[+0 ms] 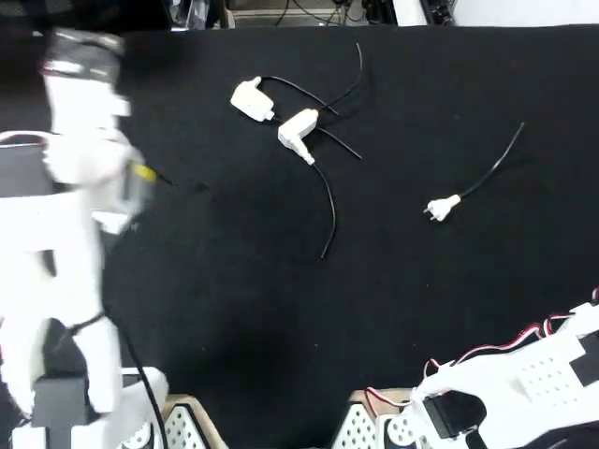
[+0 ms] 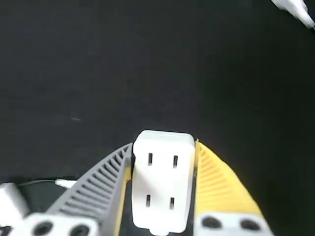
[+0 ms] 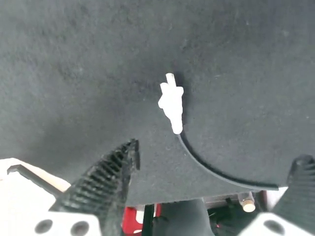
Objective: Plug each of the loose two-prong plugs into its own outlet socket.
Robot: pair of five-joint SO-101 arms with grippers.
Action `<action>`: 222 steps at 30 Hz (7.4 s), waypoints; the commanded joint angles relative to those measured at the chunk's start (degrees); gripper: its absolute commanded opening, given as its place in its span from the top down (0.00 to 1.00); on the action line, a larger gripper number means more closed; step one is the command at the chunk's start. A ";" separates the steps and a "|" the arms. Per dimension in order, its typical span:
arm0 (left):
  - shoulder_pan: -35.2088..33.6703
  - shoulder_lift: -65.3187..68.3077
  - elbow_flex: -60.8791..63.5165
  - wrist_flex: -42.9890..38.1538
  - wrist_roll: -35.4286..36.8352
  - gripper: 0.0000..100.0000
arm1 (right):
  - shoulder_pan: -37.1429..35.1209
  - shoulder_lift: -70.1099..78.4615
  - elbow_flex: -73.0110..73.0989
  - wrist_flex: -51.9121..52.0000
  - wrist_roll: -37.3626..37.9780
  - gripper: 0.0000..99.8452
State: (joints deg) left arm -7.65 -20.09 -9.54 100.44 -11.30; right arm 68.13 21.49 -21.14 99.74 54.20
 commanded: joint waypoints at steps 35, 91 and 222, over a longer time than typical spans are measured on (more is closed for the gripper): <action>24.48 14.42 50.95 -70.51 36.13 0.97 | 5.01 -2.42 -0.13 0.18 3.78 0.55; -20.53 -1.32 17.89 -2.55 -8.53 0.73 | -0.88 -2.51 13.41 -3.69 3.78 0.55; -37.76 40.44 31.34 -22.51 -46.24 0.78 | -122.90 5.05 5.76 -8.97 -26.11 0.68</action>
State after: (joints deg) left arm -44.48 20.18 20.79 84.44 -57.89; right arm -58.29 27.12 -7.16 83.12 28.09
